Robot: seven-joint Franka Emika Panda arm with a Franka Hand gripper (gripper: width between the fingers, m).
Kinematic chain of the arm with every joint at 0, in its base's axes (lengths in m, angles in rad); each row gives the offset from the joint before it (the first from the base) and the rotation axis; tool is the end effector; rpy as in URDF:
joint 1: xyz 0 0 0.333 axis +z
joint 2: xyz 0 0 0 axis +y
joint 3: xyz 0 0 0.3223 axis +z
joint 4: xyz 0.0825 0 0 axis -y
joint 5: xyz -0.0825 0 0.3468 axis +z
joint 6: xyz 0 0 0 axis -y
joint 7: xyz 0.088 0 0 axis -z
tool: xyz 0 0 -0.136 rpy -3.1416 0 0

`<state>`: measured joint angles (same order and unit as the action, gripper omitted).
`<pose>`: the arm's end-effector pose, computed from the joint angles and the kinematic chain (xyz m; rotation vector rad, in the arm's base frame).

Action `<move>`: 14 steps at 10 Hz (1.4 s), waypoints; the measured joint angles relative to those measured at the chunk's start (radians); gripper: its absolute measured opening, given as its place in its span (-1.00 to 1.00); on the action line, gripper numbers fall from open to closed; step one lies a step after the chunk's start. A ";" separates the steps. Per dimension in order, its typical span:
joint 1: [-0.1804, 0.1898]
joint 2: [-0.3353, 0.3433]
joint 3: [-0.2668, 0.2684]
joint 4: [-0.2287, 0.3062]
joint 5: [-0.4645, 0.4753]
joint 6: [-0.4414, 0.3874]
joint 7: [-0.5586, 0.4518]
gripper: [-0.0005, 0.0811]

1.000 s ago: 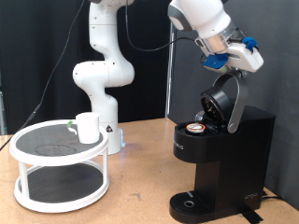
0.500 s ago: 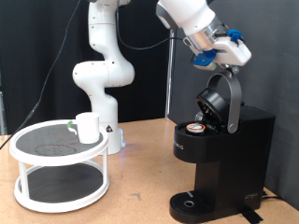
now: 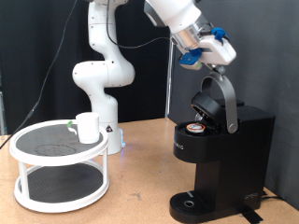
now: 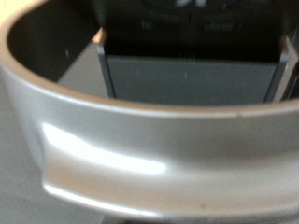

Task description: Make a cup of coffee with the keurig machine

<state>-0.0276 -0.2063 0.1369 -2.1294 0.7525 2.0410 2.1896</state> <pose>0.4708 0.1114 0.5165 -0.9719 2.4797 0.7675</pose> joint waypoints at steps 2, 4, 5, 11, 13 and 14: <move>-0.027 -0.001 -0.006 -0.002 -0.084 -0.019 0.054 -0.99; -0.050 0.010 -0.008 -0.001 -0.145 -0.029 0.105 -0.99; -0.058 0.016 -0.009 -0.001 -0.162 -0.031 0.112 -0.99; -0.095 0.079 -0.016 -0.011 -0.292 -0.046 0.112 -0.99; -0.098 0.110 -0.020 -0.016 -0.309 -0.040 0.111 -0.99; -0.098 0.128 -0.018 -0.028 -0.311 -0.025 0.109 -0.99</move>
<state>-0.1256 -0.0784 0.1184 -2.1575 0.4420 2.0162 2.2991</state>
